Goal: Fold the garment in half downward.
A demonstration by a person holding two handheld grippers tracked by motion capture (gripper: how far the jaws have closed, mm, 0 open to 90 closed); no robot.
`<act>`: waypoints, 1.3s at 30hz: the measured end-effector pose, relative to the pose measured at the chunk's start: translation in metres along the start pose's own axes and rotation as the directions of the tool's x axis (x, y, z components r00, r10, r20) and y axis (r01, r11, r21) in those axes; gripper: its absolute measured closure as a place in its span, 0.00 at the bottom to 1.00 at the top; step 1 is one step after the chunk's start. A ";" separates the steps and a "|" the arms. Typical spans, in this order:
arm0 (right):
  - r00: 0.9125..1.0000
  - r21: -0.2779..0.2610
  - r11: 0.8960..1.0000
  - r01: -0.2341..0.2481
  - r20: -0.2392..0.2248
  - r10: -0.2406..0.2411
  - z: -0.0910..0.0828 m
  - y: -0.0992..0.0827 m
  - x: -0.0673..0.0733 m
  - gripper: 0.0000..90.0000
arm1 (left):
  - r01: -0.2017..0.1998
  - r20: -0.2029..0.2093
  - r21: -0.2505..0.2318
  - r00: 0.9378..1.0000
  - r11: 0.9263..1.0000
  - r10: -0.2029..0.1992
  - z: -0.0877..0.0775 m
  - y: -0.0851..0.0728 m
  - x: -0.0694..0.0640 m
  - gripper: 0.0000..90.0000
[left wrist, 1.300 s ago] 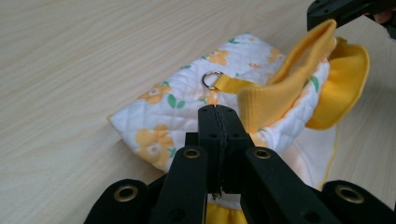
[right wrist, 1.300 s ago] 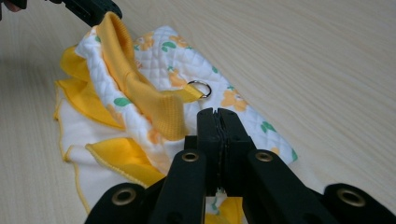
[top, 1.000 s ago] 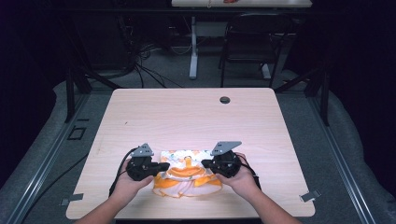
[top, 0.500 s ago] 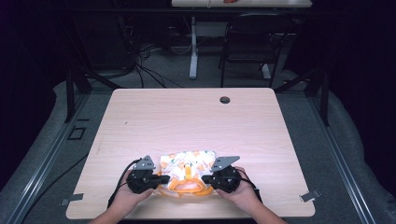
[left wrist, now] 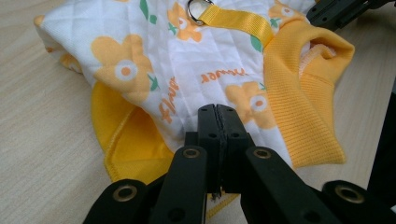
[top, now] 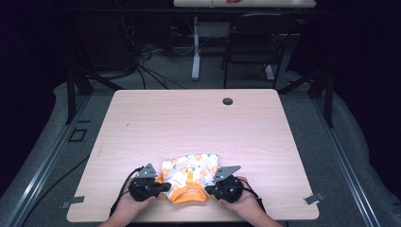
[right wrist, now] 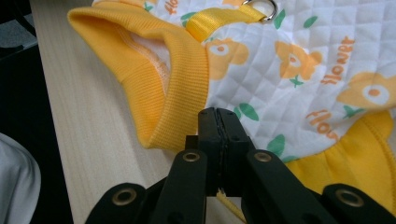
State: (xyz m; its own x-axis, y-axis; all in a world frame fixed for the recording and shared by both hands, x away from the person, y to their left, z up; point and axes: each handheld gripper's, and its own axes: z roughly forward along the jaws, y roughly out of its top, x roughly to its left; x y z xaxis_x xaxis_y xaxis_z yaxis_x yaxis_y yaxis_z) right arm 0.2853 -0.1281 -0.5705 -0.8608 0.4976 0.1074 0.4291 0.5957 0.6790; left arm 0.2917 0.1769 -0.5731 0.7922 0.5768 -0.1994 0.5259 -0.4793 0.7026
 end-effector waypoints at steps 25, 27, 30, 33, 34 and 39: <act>0.999 -0.002 0.999 -0.047 -0.001 0.047 0.006 0.002 -0.006 0.99 | 0.010 -0.022 -0.009 1.000 1.000 -0.011 0.006 0.005 0.011 1.00; 0.998 -0.013 0.998 -0.057 -0.003 0.057 0.008 0.002 -0.007 0.99 | 0.007 -0.032 -0.011 0.999 1.000 -0.008 0.007 0.007 0.013 1.00; 0.999 -0.001 0.999 -0.050 0.008 0.050 0.009 0.006 -0.011 0.99 | 0.007 -0.048 -0.013 0.999 1.000 -0.007 0.009 0.011 0.018 1.00; 0.998 -0.011 0.998 -0.065 0.018 0.065 0.012 0.009 -0.014 0.99 | 0.014 -0.063 -0.014 0.998 1.000 -0.014 0.011 0.015 0.024 1.00; 0.997 -0.016 0.997 -0.070 0.022 0.071 0.013 0.009 -0.015 0.99 | 0.021 -0.067 -0.019 0.997 1.000 -0.022 0.013 0.016 0.025 1.00; 0.996 -0.014 0.997 -0.076 0.041 0.076 0.016 0.014 -0.022 0.99 | 0.027 -0.088 -0.028 0.996 0.999 -0.030 0.016 0.020 0.032 1.00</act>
State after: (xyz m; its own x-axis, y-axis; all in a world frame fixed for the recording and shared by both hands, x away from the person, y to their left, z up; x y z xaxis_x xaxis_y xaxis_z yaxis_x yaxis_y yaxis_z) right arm 0.3147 -0.1205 -0.5749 -0.8137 0.5667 0.1291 0.4891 0.5477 0.6789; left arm 0.3327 0.1748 -0.5760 0.7458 0.6469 -0.1589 0.5383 -0.4448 0.7158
